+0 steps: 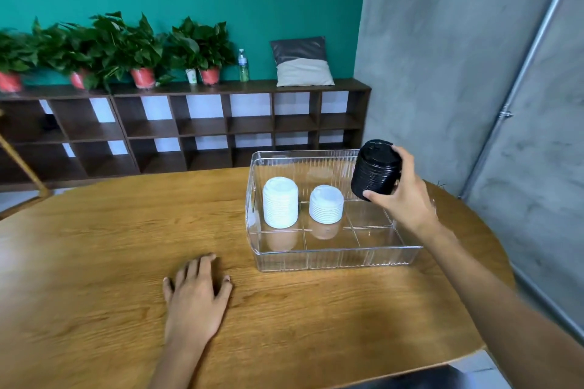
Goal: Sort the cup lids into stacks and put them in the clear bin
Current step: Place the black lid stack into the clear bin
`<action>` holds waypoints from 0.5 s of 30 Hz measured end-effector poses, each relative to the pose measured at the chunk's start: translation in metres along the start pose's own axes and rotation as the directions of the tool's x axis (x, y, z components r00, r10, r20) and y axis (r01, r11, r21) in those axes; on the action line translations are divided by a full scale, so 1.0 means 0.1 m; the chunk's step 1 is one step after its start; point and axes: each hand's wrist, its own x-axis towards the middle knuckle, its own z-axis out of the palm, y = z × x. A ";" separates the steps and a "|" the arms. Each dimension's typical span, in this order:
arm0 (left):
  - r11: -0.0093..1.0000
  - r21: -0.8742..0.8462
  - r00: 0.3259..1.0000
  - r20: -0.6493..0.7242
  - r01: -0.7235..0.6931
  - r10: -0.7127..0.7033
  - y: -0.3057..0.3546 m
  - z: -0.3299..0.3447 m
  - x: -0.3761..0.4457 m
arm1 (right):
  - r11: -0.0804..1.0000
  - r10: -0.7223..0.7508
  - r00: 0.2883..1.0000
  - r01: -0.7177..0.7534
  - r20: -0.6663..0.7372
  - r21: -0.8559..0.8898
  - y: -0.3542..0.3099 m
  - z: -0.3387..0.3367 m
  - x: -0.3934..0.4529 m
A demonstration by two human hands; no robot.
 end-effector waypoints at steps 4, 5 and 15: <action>1.000 0.007 1.000 0.001 0.009 -0.009 0.00 0.00 0.01 | 0.995 0.072 0.996 -0.068 0.062 -0.066 0.16 0.22 0.08; 1.000 0.009 1.000 0.001 0.009 -0.009 0.00 0.00 0.01 | 0.993 0.100 0.992 -0.094 0.073 -0.076 0.19 0.26 0.08; 1.000 0.005 0.999 0.027 0.019 -0.019 0.00 0.00 0.03 | 0.947 0.267 0.957 -0.240 0.110 -0.213 0.30 0.44 0.10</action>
